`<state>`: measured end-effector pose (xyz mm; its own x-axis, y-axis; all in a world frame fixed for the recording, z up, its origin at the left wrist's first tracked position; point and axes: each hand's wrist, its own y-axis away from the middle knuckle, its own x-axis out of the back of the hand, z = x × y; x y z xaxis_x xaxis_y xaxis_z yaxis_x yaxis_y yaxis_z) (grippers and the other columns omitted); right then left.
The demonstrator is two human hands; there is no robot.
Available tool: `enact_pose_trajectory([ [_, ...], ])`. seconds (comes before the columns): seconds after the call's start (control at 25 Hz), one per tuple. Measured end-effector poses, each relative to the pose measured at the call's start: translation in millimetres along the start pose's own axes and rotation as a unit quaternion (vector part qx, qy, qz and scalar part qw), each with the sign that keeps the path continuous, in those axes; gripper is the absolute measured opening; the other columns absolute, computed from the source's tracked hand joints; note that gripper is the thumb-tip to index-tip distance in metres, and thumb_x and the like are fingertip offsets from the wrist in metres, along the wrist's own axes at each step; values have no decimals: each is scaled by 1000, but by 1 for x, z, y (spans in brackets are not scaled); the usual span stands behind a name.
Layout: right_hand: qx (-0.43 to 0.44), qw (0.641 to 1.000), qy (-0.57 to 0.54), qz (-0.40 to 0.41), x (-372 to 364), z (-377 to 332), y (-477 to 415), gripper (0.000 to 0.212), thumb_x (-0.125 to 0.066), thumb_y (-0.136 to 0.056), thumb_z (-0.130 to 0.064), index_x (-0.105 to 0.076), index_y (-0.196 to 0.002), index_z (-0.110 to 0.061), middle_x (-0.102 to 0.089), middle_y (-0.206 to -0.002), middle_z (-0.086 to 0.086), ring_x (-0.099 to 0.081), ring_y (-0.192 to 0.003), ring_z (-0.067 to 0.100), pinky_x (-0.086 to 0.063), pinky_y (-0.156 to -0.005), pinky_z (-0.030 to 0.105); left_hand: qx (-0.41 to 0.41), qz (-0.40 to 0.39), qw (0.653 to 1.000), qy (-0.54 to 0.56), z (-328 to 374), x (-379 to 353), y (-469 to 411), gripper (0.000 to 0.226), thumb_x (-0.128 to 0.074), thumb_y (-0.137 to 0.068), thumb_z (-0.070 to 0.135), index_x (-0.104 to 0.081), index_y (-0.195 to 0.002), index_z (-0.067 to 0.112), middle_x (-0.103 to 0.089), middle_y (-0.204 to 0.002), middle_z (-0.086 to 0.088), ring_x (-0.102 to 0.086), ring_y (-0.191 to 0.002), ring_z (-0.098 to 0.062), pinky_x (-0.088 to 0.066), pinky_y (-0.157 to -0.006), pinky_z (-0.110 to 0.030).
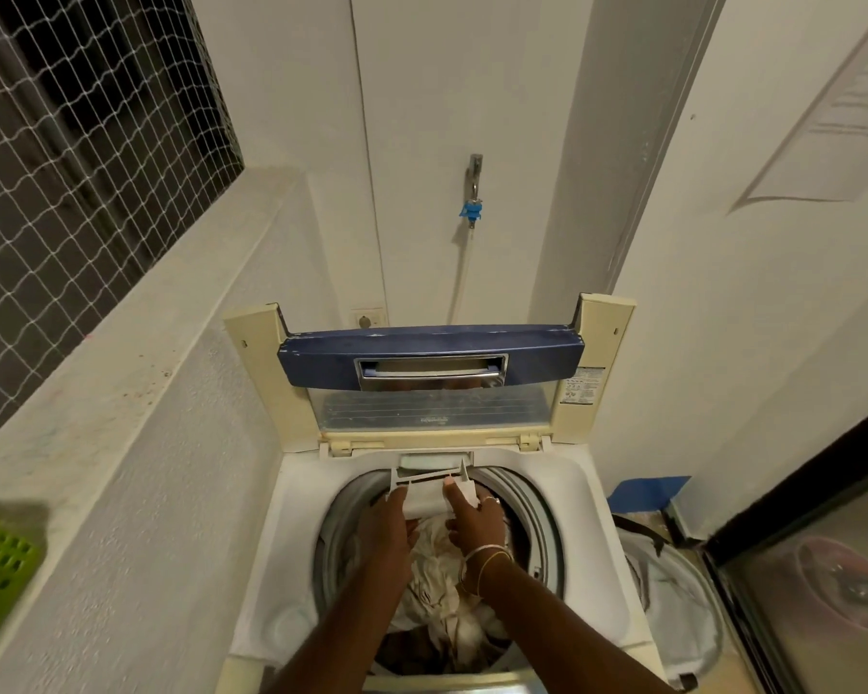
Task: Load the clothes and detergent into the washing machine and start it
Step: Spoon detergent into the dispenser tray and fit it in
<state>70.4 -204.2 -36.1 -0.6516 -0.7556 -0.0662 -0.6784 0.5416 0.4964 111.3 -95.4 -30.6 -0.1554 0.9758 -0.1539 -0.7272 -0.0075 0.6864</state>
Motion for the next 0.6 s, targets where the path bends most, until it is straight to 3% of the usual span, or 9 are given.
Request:
enact_pose_trajectory([
  [0.16, 55, 997, 42, -15, 10, 1, 26, 51, -76, -74, -55, -67, -105, -17, -71, -91, 12, -65, -70, 20, -55, -59, 30, -73, -6, 996, -58, 1, 11, 32, 33, -61, -97, 30, -62, -125, 13, -69, -112, -13, -68, -103, -31, -56, -95, -53],
  [0.28, 100, 988, 117, -17, 17, -1, 40, 60, -68, -69, -72, -69, -101, -21, -73, -91, 3, -70, -84, 22, -59, -79, 44, -127, 17, 984, -122, 5, 18, 63, 33, -58, -98, 32, -63, -127, 19, -69, -115, -9, -67, -103, -28, -55, -95, -53],
  [0.36, 121, 980, 156, -20, 23, -5, 49, 67, -64, -69, -77, -68, -110, -23, -73, -101, -1, -68, -95, 17, -56, -90, 45, -162, 36, 972, -165, 10, 23, 86, 32, -58, -98, 31, -63, -128, 21, -69, -117, -6, -66, -104, -26, -56, -93, -49],
  [0.44, 147, 974, 167, -37, 26, -20, 66, 56, -68, -76, -68, -65, -114, -27, -70, -107, -6, -65, -100, 12, -54, -93, 40, -185, 49, 966, -177, 13, 27, 107, 31, -59, -98, 29, -63, -127, 22, -69, -120, -2, -66, -107, -22, -56, -94, -45],
  [0.52, 174, 970, 157, -61, 28, -38, 86, 35, -73, -84, -45, -59, -114, -33, -66, -105, -9, -62, -97, 8, -50, -87, 31, -219, 67, 957, -177, 14, 33, 126, 34, -60, -98, 29, -63, -131, 22, -70, -123, -1, -66, -110, -21, -55, -97, -47],
  [0.6, 197, 964, 157, -85, 28, -51, 94, 32, -76, -84, -36, -59, -111, -33, -64, -103, -11, -60, -96, 6, -48, -83, 27, -254, 100, 945, -181, 18, 38, 142, 35, -60, -98, 28, -62, -132, 20, -70, -124, -2, -65, -112, -22, -53, -100, -48],
])
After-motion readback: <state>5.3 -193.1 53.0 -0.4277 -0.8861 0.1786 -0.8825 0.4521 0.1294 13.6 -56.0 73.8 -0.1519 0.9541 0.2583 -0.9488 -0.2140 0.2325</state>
